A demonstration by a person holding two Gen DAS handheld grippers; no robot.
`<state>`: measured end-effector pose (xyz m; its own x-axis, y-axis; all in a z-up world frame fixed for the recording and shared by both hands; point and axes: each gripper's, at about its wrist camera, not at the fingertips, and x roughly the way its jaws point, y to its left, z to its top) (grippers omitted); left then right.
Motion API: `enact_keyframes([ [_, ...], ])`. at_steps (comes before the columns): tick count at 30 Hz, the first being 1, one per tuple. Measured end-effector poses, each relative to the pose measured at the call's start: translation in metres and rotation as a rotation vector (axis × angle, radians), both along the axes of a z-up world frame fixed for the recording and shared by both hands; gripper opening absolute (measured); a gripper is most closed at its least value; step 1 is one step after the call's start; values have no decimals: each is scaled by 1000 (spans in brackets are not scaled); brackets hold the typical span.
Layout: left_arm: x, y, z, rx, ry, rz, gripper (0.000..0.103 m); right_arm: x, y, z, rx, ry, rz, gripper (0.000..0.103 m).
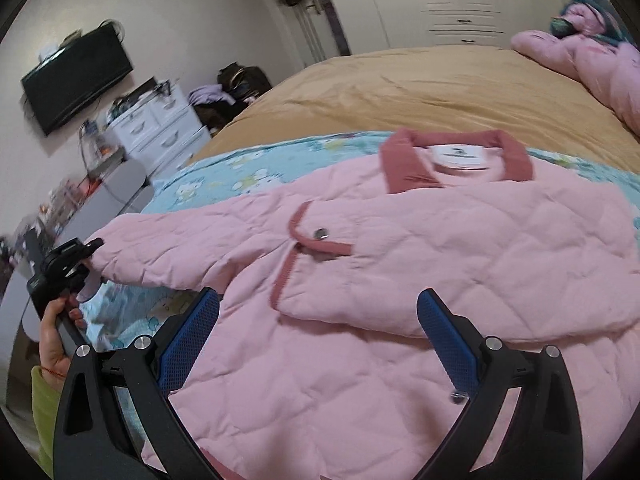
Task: Fold large clothes
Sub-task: 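Lift the sleeve with the left gripper and fold it over the jacket front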
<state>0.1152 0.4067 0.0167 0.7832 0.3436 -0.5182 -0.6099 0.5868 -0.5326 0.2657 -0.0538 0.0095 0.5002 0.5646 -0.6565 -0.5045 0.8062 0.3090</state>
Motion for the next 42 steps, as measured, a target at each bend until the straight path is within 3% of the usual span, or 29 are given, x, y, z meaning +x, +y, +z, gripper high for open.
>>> enact_keyframes([
  [6,-1,-26,28,52,-46,-47,14,-1,-43,12,38,-19,-44,99],
  [14,-2,-52,55,95,-47,-75,13,-7,-95,17,94,-9,-88,99],
  [22,26,-129,112,260,-70,-211,13,-13,-136,19,146,-3,-134,99],
  [27,55,-191,129,376,-61,-332,13,-15,-164,18,175,-1,-174,99],
  [35,93,-283,108,446,-39,-561,13,-18,-204,18,198,2,-231,99],
  [42,118,-357,63,566,80,-758,13,-15,-238,11,223,27,-288,99],
])
